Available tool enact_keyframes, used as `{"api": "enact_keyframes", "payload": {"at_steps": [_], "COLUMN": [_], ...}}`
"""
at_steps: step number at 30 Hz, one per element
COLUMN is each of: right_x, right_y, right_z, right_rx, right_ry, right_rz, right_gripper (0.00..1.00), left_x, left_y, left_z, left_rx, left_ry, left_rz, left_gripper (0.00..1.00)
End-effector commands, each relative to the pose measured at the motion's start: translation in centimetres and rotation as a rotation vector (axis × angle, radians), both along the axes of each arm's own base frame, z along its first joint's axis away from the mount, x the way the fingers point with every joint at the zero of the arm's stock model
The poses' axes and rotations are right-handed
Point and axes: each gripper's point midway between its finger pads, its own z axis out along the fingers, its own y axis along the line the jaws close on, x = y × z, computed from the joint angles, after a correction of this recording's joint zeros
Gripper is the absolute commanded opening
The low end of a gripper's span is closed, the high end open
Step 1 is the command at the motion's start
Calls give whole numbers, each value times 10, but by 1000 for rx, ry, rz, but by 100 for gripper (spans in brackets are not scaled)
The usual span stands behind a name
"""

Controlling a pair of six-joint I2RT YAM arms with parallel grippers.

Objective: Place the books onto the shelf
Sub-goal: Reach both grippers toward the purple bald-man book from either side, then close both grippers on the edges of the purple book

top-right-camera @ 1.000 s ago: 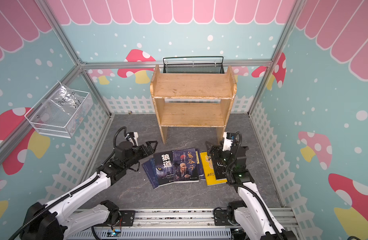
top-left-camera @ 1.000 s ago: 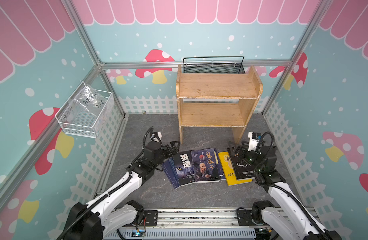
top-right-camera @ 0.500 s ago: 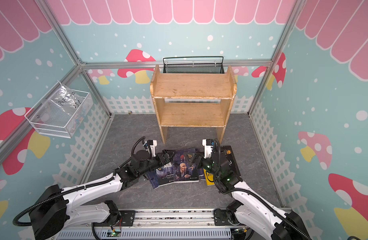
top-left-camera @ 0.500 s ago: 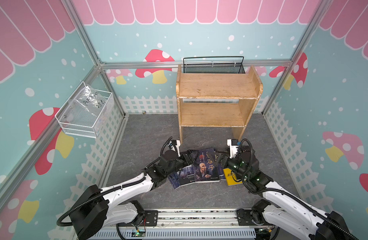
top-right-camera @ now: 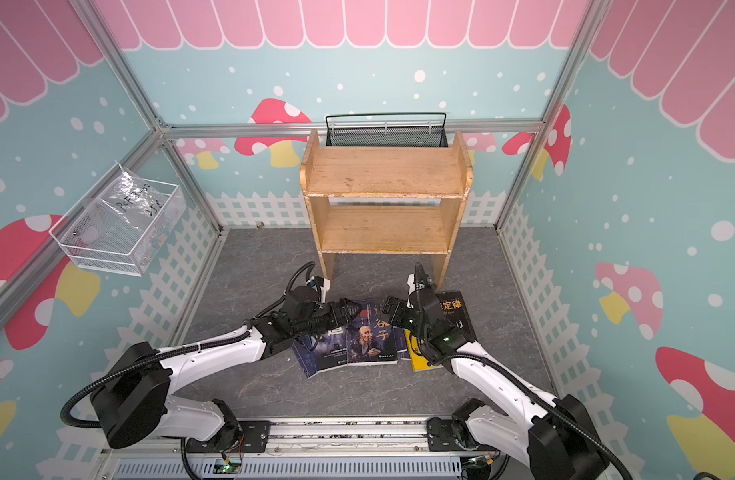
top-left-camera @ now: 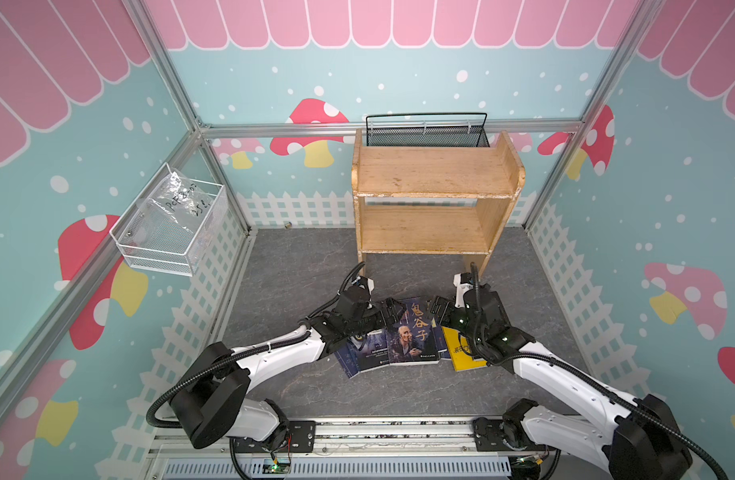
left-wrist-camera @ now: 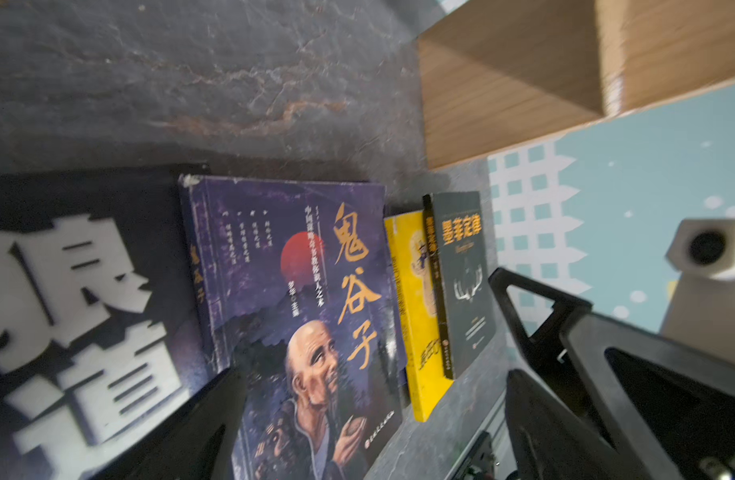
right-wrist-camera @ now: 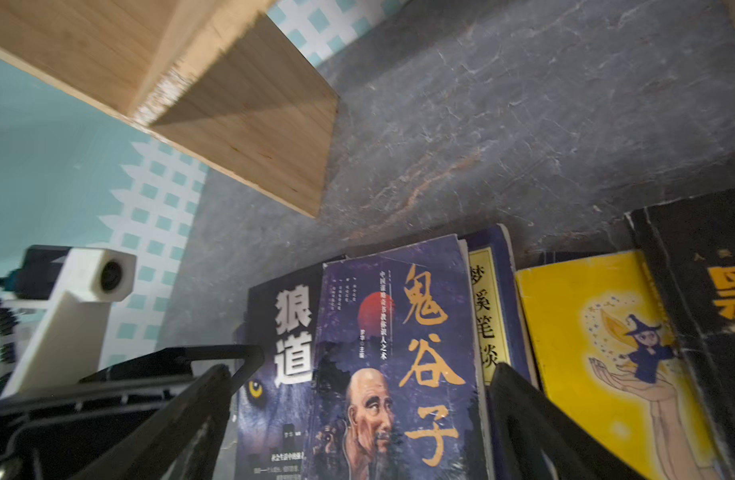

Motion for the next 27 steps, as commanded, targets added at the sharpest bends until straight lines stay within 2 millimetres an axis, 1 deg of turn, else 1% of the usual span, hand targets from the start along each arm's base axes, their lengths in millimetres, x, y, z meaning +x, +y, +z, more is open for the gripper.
{"api": "enact_keyframes", "payload": {"at_steps": [1, 5, 8, 10, 14, 17, 18, 20, 23, 24, 27], "right_x": [-13, -16, -16, -16, -18, -18, -18, -18, -18, -18, -16], "right_y": [-1, 10, 17, 21, 28, 32, 34, 39, 47, 49, 51], "right_z": [-35, -58, -72, -82, -104, -113, -115, -118, -120, -122, -124], "right_rx": [-65, -27, -28, -42, -51, -27, -17, 6, 36, 38, 40], "right_ry": [114, 151, 164, 188, 251, 265, 264, 267, 263, 267, 250], "right_rz": [43, 84, 121, 147, 183, 187, 195, 209, 245, 253, 266], "right_gripper": [97, 94, 92, 89, 77, 74, 70, 67, 61, 59, 58], "left_x": [-20, -26, -27, -27, -25, -21, -20, -16, -10, -9, -4], "left_y": [13, 9, 7, 4, -4, -9, -13, -24, -38, -41, -43], "left_z": [-41, -56, -63, -66, -73, -76, -76, -67, -50, -42, -18], "left_rx": [157, 167, 168, 158, 107, 85, 69, -2, -105, -140, -256], "left_ry": [90, 114, 119, 123, 123, 122, 124, 107, 80, 68, 18], "left_rz": [-45, -61, -64, -73, -72, -66, -70, -86, -101, -105, -100], "left_gripper": [99, 98, 98, 98, 98, 99, 98, 98, 98, 98, 98]}}
